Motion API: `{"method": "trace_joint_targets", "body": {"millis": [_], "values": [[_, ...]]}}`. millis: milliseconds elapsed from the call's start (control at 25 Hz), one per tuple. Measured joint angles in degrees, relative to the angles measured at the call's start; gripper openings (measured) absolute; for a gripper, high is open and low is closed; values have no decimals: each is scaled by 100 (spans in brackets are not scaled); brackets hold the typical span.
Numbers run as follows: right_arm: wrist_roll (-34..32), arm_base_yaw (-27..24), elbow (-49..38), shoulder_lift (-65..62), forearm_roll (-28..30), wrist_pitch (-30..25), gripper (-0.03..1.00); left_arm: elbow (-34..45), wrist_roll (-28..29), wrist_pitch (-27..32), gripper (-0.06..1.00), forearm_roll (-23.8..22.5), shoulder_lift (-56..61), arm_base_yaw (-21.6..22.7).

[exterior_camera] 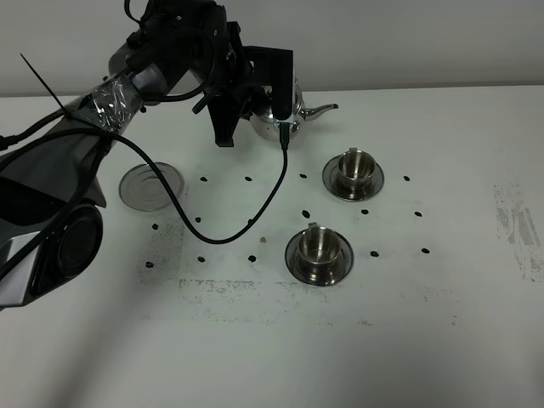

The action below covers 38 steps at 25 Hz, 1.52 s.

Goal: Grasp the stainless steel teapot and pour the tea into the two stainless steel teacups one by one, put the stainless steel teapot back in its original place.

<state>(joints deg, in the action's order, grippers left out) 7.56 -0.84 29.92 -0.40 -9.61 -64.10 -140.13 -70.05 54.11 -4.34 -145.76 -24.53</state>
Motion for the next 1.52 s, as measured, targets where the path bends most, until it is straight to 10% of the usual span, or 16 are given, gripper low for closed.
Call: {"method": "trace_joint_targets", "body": {"millis": [1520], "values": [[0, 0, 0, 0, 0, 0, 39, 0, -607, -898, 18, -701, -394, -427]]}}
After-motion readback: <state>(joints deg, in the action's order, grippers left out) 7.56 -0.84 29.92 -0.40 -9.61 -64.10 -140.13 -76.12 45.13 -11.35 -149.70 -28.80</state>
